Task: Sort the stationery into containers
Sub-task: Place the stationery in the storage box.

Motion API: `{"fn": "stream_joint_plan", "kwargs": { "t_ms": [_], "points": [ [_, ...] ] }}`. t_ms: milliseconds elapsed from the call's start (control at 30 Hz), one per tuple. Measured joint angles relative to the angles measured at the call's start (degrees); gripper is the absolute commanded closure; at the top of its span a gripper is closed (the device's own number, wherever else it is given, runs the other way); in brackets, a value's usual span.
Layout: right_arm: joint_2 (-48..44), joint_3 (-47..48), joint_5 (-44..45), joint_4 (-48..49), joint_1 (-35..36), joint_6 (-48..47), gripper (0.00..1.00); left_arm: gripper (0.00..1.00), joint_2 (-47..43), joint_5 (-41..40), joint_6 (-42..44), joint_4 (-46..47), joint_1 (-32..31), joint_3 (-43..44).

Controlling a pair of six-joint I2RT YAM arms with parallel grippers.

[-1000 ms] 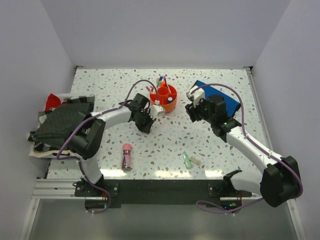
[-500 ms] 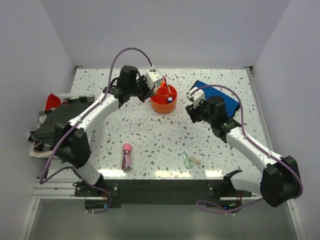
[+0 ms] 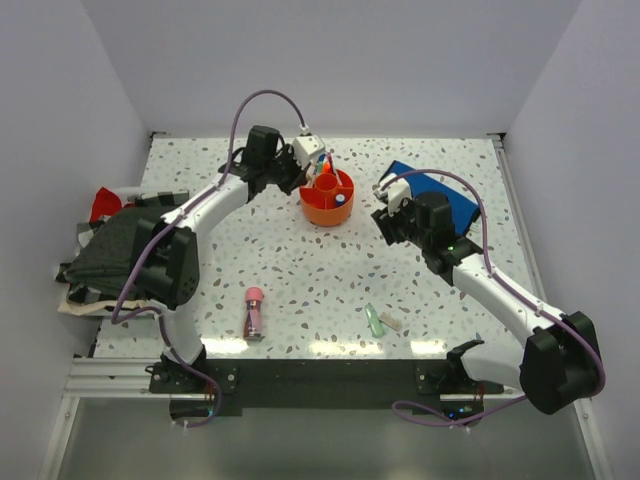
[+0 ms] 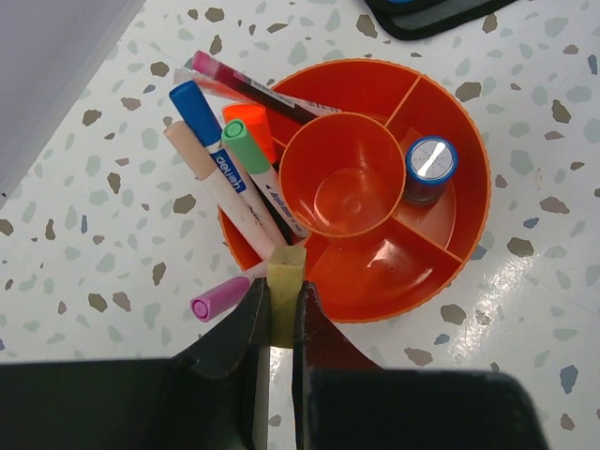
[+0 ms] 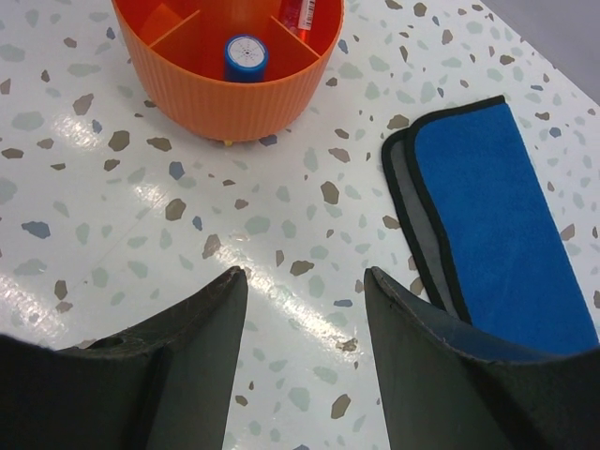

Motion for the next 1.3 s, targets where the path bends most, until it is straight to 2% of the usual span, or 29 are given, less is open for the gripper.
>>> {"fn": "stream_joint_plan", "kwargs": {
  "t_ms": [367, 433, 467, 533, 567, 633, 933, 1067, 1167, 1300],
  "points": [
    [0.4, 0.0, 0.0, 0.0, -0.2, -0.2, 0.44, 0.9, 1.6, 1.0, -1.5, -0.1, 0.5, 0.6],
    [0.5, 0.0, 0.0, 0.0, -0.2, -0.2, 0.44, 0.83, 1.7, 1.3, -1.6, -0.1, 0.5, 0.6],
    [0.6, 0.0, 0.0, 0.0, -0.2, -0.2, 0.44, 0.74, 1.7, 1.4, -1.6, -0.1, 0.5, 0.6],
    [0.7, 0.0, 0.0, 0.1, -0.3, -0.2, 0.44, 0.65, 1.8, 1.4, -2.0, -0.1, 0.5, 0.6],
    [0.8, 0.0, 0.0, 0.1, -0.3, -0.2, 0.44, 0.57, 1.8, 1.5, -2.3, 0.0, 0.5, 0.6],
    [1.1, 0.0, 0.0, 0.2, -0.3, -0.2, 0.44, 0.53, 1.8, 1.4, -2.8, -0.1, 0.5, 0.6],
    [1.2, 0.0, 0.0, 0.4, -0.3, -0.2, 0.44, 0.47, 1.8, 1.3, -4.0, 0.0, 0.5, 0.6],
    [1.2, 0.0, -0.9, -0.3, -0.3, -1.2, 0.47, 0.44, 1.3, 0.6, -4.0, 0.0, 0.6, 0.6],
    [1.3, 0.8, -4.0, -5.3, -0.3, -2.8, 0.47, 0.41, -1.6, -0.7, -4.0, 0.0, 1.0, -0.3],
    [4.3, 5.2, -5.0, -17.3, 0.2, -1.2, 0.43, 0.39, -9.4, -3.3, -4.1, 0.9, 3.2, -2.6]
  ]
}}
